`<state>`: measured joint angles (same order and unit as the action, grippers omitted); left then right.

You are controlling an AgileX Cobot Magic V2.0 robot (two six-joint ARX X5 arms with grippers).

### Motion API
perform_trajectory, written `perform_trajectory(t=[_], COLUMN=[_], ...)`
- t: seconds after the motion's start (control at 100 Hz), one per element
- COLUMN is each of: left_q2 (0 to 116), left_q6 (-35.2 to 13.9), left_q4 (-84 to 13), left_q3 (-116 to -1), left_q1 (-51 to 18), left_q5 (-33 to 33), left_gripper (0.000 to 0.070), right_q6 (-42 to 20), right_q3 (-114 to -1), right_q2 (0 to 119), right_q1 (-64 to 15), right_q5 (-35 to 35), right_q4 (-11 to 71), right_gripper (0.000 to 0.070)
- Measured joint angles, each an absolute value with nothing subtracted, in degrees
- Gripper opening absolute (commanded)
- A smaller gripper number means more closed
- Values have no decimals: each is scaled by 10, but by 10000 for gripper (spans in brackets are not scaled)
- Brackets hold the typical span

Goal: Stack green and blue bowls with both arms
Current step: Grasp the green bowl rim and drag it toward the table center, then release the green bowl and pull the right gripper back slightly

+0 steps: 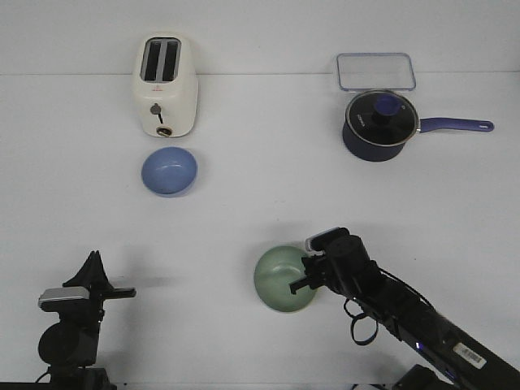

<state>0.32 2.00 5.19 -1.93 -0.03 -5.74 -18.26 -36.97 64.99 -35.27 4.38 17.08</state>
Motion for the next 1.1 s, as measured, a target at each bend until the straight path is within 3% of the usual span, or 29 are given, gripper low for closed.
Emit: perform_trajectory(t=[0.18, 0.23, 0.27, 0.32, 0.62, 0.74, 0.95, 1.1], left_q2=[3, 3, 3, 3, 3, 3, 3, 51], left_q6=[20, 20, 20, 20, 2, -58, -175, -229], left_q4=[52, 52, 52, 52, 55, 56, 93, 70], left_q3=[-19, -19, -19, -19, -19, -19, -20, -72], left_q1=[0, 0, 0, 0, 0, 0, 0, 0], left_q5=[-57, -57, -57, -57, -57, -57, -49, -40], left_gripper=[15, 15, 15, 15, 15, 15, 12, 12], right_q6=[-185, -186, -189, -192, -193, -173, -154, -152], right_q3=[-370, -370, -370, -370, -370, -370, -370, -370], right_q2=[682, 688, 689, 689, 649, 560, 413, 355], right_q1=[-368, -368, -368, -368, -367, -367, -368, -368], right_q5=[43, 43, 43, 43, 28, 20, -60, -77], right_q4=[171, 172, 173, 172, 173, 177, 209, 241], right_gripper=[24, 145, 298, 386, 386, 386, 385, 385])
